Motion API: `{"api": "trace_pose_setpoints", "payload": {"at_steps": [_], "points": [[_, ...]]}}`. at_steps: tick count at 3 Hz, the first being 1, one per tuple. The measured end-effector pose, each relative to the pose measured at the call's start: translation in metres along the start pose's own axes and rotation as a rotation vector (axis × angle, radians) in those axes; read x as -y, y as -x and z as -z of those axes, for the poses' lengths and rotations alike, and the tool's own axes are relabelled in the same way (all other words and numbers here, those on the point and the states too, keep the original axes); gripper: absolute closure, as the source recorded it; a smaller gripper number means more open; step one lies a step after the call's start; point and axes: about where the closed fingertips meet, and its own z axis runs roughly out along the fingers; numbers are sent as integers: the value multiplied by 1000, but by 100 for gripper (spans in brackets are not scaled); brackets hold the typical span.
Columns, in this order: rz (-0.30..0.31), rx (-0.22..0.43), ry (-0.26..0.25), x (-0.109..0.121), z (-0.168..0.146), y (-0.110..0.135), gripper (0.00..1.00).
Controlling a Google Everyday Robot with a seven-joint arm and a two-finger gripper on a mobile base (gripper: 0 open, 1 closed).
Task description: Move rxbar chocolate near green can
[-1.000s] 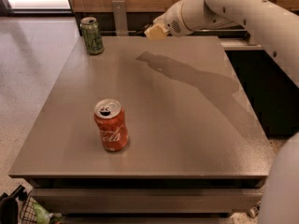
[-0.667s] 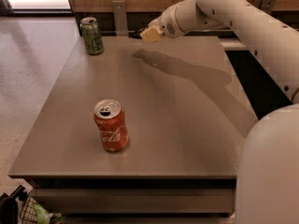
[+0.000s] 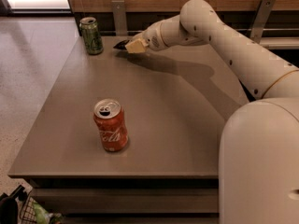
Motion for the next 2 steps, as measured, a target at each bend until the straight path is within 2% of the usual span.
{"api": "trace_pose_setpoints", "payload": {"at_steps": [1, 2], "points": [[-23, 52, 52, -10, -29, -3, 100], [-26, 54, 61, -13, -34, -4, 84]]}}
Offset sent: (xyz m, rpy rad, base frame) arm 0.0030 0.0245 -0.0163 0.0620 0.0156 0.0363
